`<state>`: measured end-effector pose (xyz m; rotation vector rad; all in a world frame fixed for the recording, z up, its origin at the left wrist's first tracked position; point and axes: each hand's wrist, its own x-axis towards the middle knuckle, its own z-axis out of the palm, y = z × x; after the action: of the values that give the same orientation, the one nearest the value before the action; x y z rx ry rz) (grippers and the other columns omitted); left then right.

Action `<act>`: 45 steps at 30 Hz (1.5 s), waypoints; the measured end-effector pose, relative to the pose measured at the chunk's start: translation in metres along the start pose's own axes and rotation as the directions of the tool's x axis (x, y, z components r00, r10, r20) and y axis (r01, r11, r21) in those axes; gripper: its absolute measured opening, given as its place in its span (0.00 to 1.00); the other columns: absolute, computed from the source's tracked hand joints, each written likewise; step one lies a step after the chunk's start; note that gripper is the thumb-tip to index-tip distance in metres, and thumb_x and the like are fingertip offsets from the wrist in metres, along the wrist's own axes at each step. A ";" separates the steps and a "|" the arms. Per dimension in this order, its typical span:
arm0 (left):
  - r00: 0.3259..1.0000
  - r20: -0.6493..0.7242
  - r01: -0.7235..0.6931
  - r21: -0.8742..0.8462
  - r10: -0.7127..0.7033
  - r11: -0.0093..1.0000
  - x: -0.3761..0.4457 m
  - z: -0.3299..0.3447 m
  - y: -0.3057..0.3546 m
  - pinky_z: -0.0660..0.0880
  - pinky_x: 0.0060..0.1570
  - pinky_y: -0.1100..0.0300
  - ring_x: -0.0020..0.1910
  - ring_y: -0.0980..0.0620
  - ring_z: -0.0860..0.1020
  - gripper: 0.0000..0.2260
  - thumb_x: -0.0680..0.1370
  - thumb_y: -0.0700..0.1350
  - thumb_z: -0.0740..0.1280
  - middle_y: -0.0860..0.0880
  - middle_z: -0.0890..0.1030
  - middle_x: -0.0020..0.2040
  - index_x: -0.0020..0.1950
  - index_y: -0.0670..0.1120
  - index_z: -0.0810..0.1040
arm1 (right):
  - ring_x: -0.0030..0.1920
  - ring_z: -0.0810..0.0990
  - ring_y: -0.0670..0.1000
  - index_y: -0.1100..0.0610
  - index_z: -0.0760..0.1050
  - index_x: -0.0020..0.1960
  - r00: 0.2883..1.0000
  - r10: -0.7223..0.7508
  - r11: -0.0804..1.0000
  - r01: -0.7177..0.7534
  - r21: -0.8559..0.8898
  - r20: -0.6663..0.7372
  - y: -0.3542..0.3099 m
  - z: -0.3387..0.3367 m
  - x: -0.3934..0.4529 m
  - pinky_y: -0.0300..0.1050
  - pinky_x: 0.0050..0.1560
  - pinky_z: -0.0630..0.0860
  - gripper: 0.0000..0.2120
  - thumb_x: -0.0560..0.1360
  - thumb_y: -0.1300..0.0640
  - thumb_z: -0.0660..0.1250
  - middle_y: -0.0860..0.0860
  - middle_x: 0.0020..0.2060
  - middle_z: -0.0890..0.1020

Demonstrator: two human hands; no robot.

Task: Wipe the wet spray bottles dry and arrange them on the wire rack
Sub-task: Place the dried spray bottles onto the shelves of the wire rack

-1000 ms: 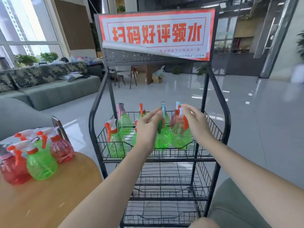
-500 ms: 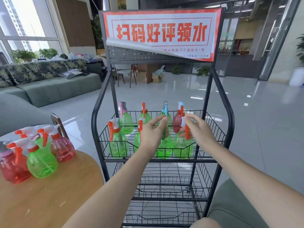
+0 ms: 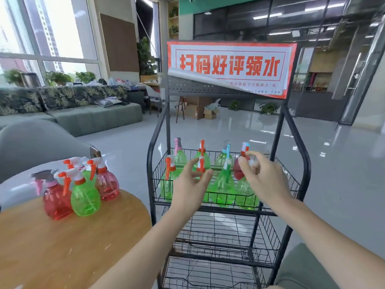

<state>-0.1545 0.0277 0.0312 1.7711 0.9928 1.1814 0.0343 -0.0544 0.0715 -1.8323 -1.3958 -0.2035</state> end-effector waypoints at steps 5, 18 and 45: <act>0.966 -0.253 0.058 0.001 -0.056 0.998 -0.025 -0.101 -0.022 0.73 0.41 0.73 0.46 0.64 0.82 0.16 0.84 0.54 0.69 0.56 0.85 0.53 0.72 0.56 0.75 | 0.31 0.75 0.43 0.48 0.79 0.61 0.975 -0.150 0.982 0.129 0.135 0.162 -0.082 0.067 -0.012 0.42 0.31 0.67 0.20 0.81 0.36 0.58 0.45 0.28 0.75; 0.778 -0.608 0.338 0.195 -0.157 0.921 0.003 -0.280 -0.114 0.72 0.54 0.57 0.56 0.50 0.79 0.17 0.82 0.54 0.70 0.50 0.82 0.58 0.69 0.51 0.80 | 0.44 0.83 0.52 0.48 0.70 0.72 0.847 -0.226 0.951 0.085 0.296 0.481 -0.246 0.272 0.004 0.51 0.48 0.80 0.24 0.82 0.35 0.57 0.50 0.47 0.84; 0.865 -0.327 0.277 -0.322 -0.380 0.906 -0.052 -0.208 -0.085 0.81 0.43 0.59 0.41 0.52 0.87 0.08 0.84 0.49 0.69 0.51 0.86 0.41 0.62 0.54 0.85 | 0.50 0.87 0.59 0.43 0.83 0.59 0.844 -0.051 0.572 -0.414 0.708 0.534 -0.169 0.220 -0.046 0.69 0.60 0.79 0.10 0.80 0.52 0.71 0.52 0.44 0.88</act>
<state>-0.3809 0.0509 -0.0061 1.1209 1.2421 1.3869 -0.2011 0.0712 -0.0165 -1.2243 -1.2658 0.9790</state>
